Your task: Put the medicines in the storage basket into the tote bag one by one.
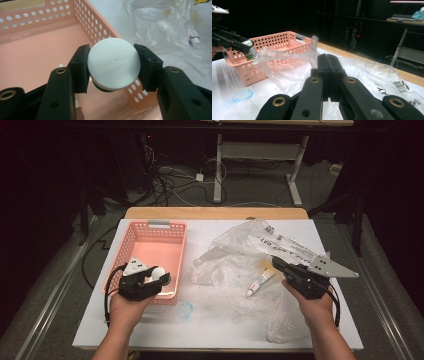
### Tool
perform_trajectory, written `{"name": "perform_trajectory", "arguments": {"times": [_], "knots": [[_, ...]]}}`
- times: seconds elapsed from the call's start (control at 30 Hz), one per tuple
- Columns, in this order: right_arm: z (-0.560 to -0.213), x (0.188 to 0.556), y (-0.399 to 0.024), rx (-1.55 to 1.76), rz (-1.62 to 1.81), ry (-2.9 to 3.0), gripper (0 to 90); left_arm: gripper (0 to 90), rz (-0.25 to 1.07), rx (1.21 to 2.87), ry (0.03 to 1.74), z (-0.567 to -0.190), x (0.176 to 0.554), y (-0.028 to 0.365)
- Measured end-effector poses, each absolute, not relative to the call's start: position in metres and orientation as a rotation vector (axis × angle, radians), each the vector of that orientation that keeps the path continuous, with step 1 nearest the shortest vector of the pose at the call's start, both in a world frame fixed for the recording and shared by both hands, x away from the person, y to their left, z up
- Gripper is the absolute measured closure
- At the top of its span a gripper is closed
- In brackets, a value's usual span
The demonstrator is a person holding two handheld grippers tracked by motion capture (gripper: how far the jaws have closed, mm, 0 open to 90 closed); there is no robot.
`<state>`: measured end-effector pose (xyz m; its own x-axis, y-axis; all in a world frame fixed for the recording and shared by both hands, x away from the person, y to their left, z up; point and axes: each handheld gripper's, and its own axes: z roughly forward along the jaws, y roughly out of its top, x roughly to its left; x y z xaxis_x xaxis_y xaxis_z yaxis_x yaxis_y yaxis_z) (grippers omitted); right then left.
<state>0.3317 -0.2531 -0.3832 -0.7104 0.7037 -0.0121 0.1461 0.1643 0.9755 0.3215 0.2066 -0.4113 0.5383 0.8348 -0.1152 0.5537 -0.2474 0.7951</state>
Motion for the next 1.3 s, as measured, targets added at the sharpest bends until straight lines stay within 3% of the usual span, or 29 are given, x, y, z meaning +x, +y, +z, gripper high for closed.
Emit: {"name": "perform_trajectory", "arguments": {"times": [0.63,1.3], "knots": [[-0.382,0.331,-0.254,0.804,1.573,1.977,90.0,48.9,0.425,1.923,0.969,-0.386,0.295,0.176],[-0.383,0.331,-0.252,0.799,1.575,1.984,90.0,48.9,0.346,2.006,0.850,-0.398,0.288,0.131]]}}
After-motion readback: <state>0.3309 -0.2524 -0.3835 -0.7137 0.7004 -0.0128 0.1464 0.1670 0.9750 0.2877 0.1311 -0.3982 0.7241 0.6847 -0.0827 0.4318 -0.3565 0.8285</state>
